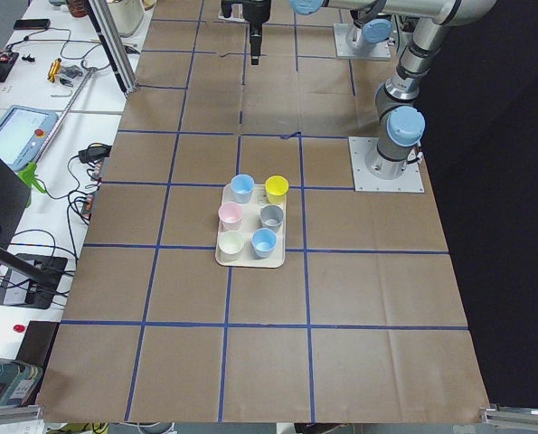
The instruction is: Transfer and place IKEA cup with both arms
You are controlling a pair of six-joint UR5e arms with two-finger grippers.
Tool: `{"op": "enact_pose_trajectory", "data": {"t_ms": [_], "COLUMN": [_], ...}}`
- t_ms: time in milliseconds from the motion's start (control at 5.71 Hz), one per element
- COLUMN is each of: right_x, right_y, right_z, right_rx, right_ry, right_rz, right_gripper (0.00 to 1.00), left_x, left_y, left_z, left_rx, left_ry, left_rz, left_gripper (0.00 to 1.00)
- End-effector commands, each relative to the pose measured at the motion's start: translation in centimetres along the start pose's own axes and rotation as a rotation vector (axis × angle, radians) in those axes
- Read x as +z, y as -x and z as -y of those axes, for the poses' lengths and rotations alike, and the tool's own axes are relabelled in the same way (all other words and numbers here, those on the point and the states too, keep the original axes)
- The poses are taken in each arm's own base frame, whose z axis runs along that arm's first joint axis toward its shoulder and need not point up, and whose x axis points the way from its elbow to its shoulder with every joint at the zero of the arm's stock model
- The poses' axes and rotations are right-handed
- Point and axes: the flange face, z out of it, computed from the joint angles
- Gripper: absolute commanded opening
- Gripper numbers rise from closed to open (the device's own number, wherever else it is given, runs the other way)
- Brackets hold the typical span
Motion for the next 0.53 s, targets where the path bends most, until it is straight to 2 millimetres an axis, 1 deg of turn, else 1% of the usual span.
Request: {"op": "enact_pose_trajectory", "data": {"t_ms": [0,351], "right_x": [-0.02,0.13], "right_y": [0.0,0.0], "right_z": [-0.06,-0.04], "right_rx": [0.0,0.0], "right_ry": [0.0,0.003], "right_rz": [0.0,0.0], "right_gripper": [1.0,1.0], "left_x": [0.01,-0.12], "left_y": [-0.01,0.07], "left_z": [-0.54,-0.52], "left_rx": [0.002,0.025], "left_ry": [0.034,0.033], "left_rz": [-0.007,0.001], "left_gripper": [0.99,0.99]}}
